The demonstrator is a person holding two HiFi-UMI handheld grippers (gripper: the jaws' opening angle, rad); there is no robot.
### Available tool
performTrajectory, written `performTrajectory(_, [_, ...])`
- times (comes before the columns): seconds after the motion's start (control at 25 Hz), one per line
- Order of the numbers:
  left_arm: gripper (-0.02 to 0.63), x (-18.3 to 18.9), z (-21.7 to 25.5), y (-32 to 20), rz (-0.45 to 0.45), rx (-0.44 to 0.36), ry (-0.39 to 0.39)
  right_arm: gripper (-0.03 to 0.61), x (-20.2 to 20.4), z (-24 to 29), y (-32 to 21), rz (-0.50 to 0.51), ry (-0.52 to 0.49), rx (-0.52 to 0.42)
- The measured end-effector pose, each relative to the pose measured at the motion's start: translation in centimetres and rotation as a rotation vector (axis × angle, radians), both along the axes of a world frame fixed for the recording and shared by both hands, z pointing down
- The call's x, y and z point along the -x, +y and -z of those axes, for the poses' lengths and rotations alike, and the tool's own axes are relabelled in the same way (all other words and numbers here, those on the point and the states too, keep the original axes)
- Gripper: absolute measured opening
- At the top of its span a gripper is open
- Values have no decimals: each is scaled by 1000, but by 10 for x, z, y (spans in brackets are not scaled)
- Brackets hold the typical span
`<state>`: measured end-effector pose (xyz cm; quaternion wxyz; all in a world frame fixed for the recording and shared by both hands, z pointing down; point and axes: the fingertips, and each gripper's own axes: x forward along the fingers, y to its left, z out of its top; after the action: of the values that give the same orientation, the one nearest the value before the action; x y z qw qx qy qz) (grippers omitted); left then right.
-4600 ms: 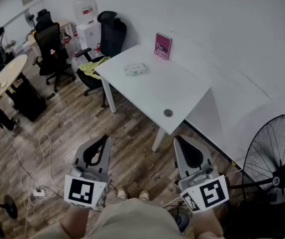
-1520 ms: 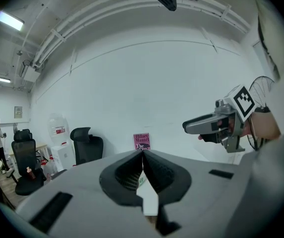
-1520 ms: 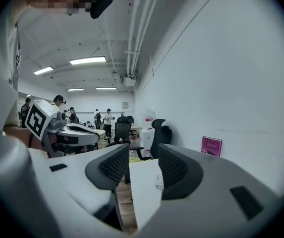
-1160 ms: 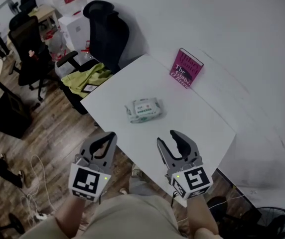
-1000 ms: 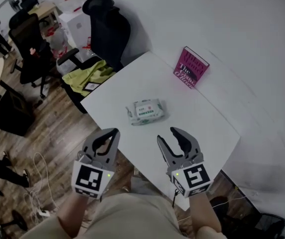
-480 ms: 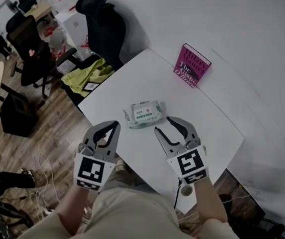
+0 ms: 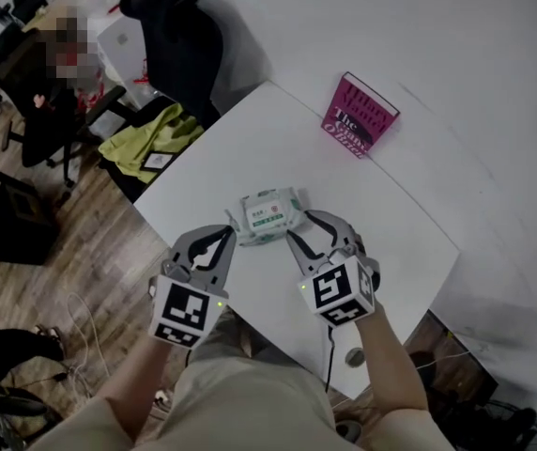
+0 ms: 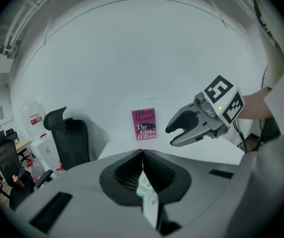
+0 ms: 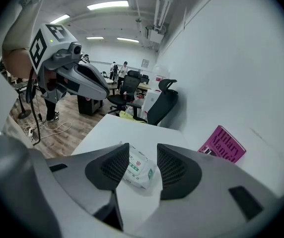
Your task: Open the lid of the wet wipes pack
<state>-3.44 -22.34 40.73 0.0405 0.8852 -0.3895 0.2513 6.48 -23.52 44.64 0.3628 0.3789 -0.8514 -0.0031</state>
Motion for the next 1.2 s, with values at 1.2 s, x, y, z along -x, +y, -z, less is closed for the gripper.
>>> performTrajectory(1.2, [21, 0, -221, -39, -120, 355, -132, 156, 36, -195, -31, 251, 505, 85])
